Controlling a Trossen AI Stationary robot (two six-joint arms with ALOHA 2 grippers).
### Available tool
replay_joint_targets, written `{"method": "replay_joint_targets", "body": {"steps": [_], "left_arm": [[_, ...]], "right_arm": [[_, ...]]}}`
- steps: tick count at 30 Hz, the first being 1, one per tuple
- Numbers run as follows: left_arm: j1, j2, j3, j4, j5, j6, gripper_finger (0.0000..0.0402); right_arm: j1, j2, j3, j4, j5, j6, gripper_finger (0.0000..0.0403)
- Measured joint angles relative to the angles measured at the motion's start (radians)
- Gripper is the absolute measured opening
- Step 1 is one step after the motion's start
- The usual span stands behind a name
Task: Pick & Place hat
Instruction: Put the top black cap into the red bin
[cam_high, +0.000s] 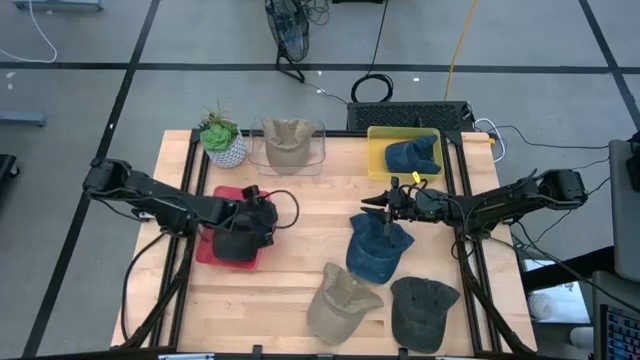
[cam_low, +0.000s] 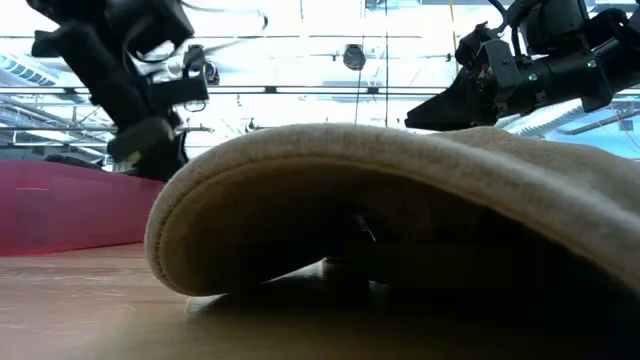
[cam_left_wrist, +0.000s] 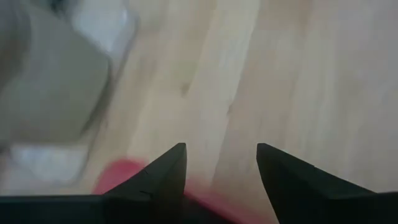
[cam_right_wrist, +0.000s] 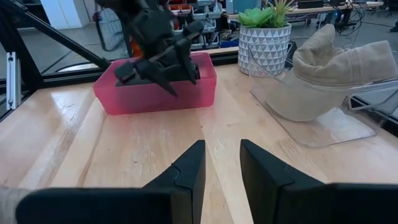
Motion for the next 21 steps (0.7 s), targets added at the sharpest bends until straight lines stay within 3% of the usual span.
{"method": "replay_joint_targets", "body": {"steps": [8,15,21], "left_arm": [[0.042,0.009,0.008,-0.186,-0.013,-0.16,0.0166],[0.023,0.002,0.008,-0.315,0.029,-0.192,0.0123],[0.011,-0.005,0.008,-0.326,0.051,-0.18,0.0104]], "right_arm": [[0.0,0.0,0.0,-0.014,-0.002,0.0,0.0077],[0.0,0.0,-0.019,-0.029,0.0,0.021,0.0077],[0.0,0.0,-0.053,0.021,0.002,0.051,0.0077]]}}
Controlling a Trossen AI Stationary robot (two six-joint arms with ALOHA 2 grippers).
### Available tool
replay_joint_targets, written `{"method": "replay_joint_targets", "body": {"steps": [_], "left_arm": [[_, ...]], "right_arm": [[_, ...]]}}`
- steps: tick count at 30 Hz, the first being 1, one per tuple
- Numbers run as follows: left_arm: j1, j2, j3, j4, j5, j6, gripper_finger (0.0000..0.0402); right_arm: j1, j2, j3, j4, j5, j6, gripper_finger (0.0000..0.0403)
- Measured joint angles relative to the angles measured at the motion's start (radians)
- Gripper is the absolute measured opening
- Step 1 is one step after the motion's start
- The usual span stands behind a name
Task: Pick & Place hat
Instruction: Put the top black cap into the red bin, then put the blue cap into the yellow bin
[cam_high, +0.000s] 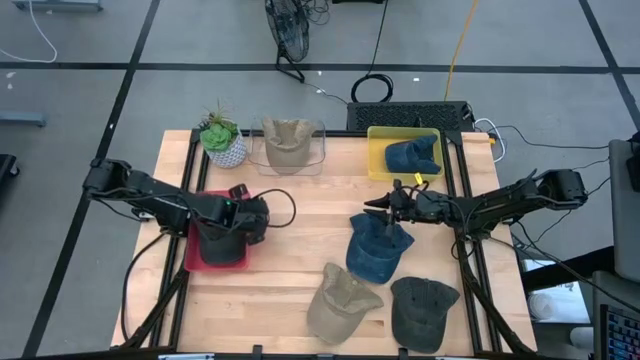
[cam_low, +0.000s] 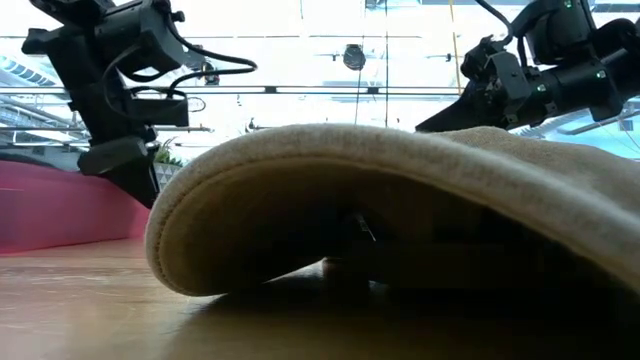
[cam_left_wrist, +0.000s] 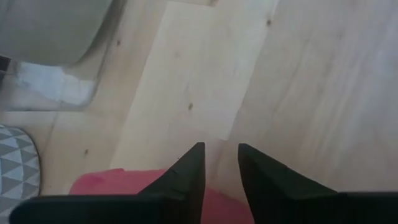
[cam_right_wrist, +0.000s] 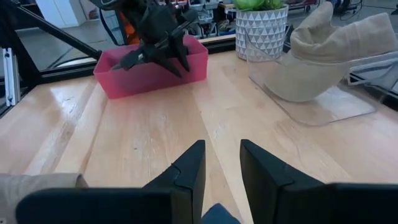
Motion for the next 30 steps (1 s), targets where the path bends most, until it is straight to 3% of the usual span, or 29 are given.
{"method": "replay_joint_targets", "body": {"steps": [4,9,17,23,30], "left_arm": [[0.001,-0.016,-0.001,0.002,0.022,-0.029,0.0098],[0.006,-0.079,-0.004,0.135,0.035,-0.053,0.0103],[0.005,-0.194,-0.003,0.302,0.065,-0.052,0.0104],[0.001,-0.211,-0.002,0.559,0.047,0.101,0.0104],[0.005,-0.138,-0.002,0.791,0.047,0.226,0.0104]], "right_arm": [[0.0,0.0,-0.005,0.011,0.01,-0.045,0.0077],[-0.001,0.0,-0.005,0.034,0.079,-0.088,0.0077],[-0.016,0.0,-0.006,0.11,0.078,-0.129,0.0077],[-0.03,0.0,-0.006,0.117,0.078,-0.123,0.0077],[-0.06,0.0,-0.006,0.141,0.079,-0.13,0.0077]]}}
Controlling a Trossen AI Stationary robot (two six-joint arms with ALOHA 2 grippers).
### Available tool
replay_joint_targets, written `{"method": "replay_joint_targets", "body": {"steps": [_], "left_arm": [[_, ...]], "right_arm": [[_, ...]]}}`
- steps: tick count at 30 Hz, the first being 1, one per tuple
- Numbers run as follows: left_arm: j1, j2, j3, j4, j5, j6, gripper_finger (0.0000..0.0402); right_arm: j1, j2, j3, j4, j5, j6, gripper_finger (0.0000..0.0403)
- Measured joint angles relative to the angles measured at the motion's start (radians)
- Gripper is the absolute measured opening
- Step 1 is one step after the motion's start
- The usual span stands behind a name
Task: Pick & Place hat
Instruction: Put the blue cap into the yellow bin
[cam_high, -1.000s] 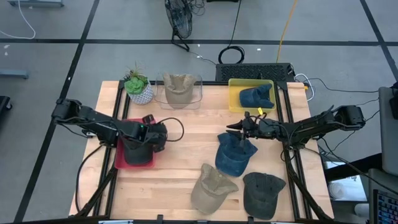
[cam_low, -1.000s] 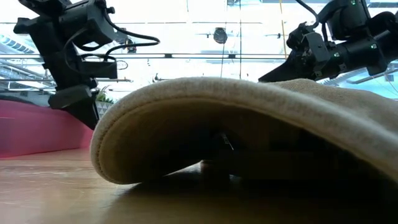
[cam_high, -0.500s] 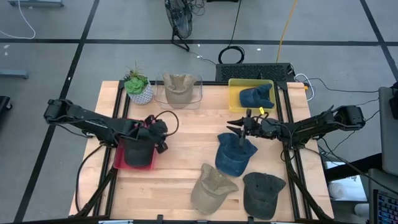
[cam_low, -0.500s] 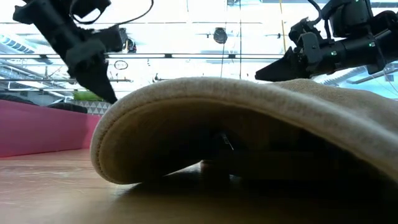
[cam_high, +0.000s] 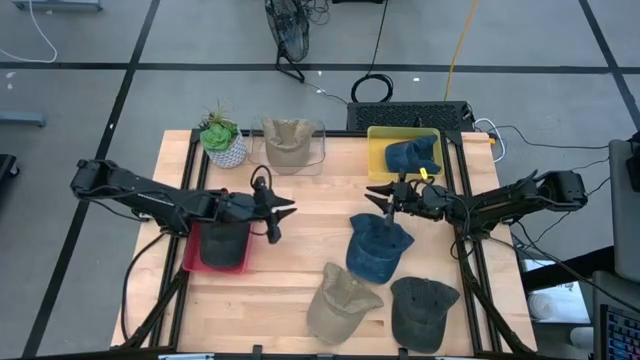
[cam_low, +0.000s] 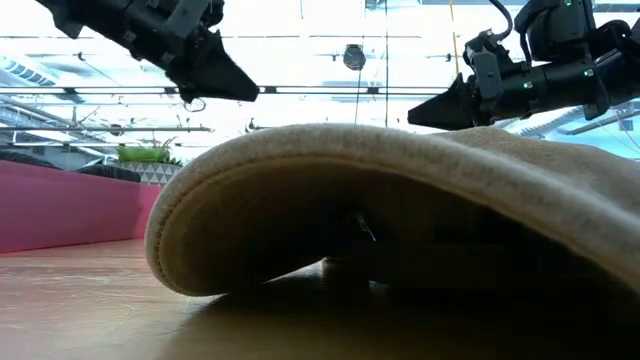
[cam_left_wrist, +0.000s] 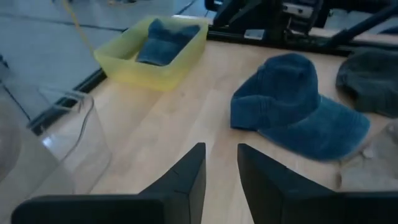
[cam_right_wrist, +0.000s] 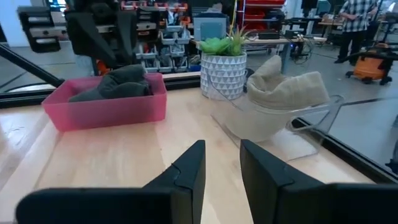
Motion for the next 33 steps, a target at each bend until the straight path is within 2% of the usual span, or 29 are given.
{"method": "replay_joint_targets", "body": {"steps": [4,7,11,16,20,23,26,29,33], "left_arm": [[0.012,0.045,-0.001,0.154,-0.002,0.136,0.0104],[0.032,0.046,-0.001,0.337,-0.003,0.216,0.0104],[0.064,0.002,0.0,0.459,0.026,0.25,0.0104],[0.095,-0.053,0.0,0.377,0.108,0.227,0.0104],[0.167,-0.053,0.0,0.387,0.2,0.195,0.0104],[0.223,-0.053,0.001,0.344,0.297,0.13,0.0104],[0.241,-0.052,0.001,0.311,0.359,0.15,0.0104],[0.238,-0.053,0.001,0.293,0.372,0.191,0.0104],[0.233,-0.054,0.001,0.223,0.428,0.228,0.0102]], "right_arm": [[-0.003,0.001,0.0,0.044,0.029,-0.028,0.0077],[-0.024,0.001,0.0,0.179,0.081,-0.054,0.0077],[-0.06,0.0,0.0,0.353,0.055,-0.11,0.0077],[-0.084,0.004,0.0,0.308,0.02,-0.106,0.0077],[-0.136,0.032,0.009,0.358,0.025,-0.059,0.0077],[-0.171,0.041,0.019,0.38,-0.054,-0.019,0.0077],[-0.192,0.065,0.023,0.365,-0.087,0.002,0.0077],[-0.207,0.085,0.041,0.354,-0.104,0.041,0.0077],[-0.204,0.111,0.064,0.249,-0.182,0.068,0.0077]]}}
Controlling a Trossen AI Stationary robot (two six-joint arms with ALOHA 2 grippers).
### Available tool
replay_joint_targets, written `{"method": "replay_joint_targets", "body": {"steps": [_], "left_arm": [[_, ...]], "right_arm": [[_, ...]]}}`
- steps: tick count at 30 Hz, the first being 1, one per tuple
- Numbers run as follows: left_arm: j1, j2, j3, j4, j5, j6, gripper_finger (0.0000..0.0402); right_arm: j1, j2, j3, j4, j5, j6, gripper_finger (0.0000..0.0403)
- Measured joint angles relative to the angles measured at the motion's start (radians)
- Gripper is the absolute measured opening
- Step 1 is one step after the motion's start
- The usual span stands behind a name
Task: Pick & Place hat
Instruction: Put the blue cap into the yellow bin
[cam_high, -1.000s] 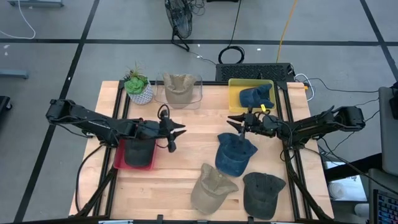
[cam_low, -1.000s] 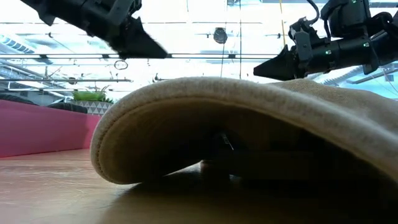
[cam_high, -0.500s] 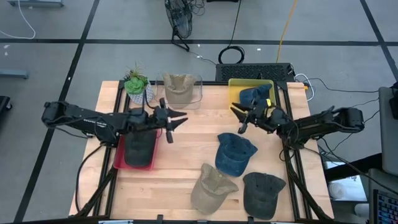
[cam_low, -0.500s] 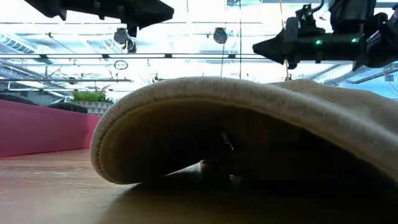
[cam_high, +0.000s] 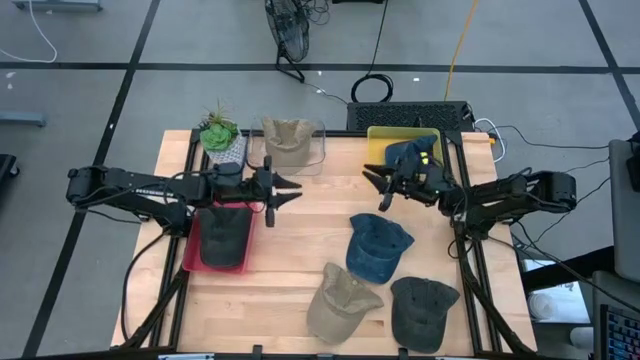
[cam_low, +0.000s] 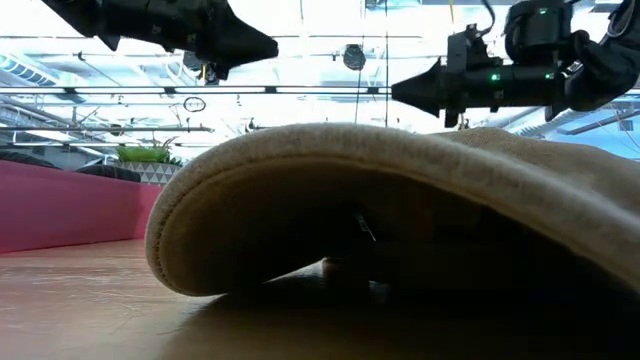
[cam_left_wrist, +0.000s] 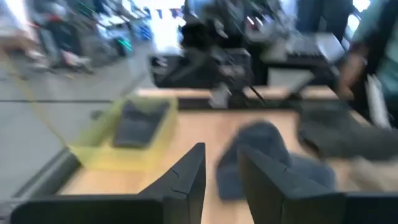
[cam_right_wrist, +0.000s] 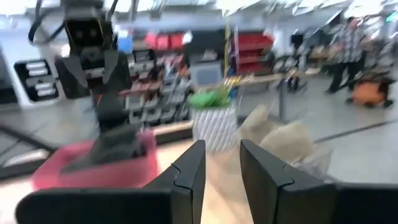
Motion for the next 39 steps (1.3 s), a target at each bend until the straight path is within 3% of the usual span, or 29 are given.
{"method": "replay_joint_targets", "body": {"steps": [4,12,20,25,31,39], "left_arm": [[0.0,0.001,0.0,-0.061,0.073,0.012,0.0087],[0.0,0.001,0.0,-0.053,0.077,-0.023,0.0048],[0.0,0.001,0.0,-0.056,0.075,-0.014,0.0031],[0.0,0.001,0.0,-0.052,0.075,0.005,0.0036],[0.002,0.001,0.0,-0.006,0.074,0.075,0.003],[-0.001,0.001,0.0,0.026,0.05,0.117,0.0006]], "right_arm": [[0.025,0.009,0.039,-0.15,-0.009,-0.045,0.0077],[0.088,0.009,0.167,-0.348,-0.004,-0.108,0.0077],[0.173,0.008,0.196,-0.371,0.045,-0.193,0.008],[0.222,0.02,0.189,-0.393,0.046,-0.225,0.0106],[0.232,0.05,0.154,-0.351,0.049,-0.252,0.0131],[0.243,0.054,0.152,-0.312,0.017,-0.222,0.0127]]}}
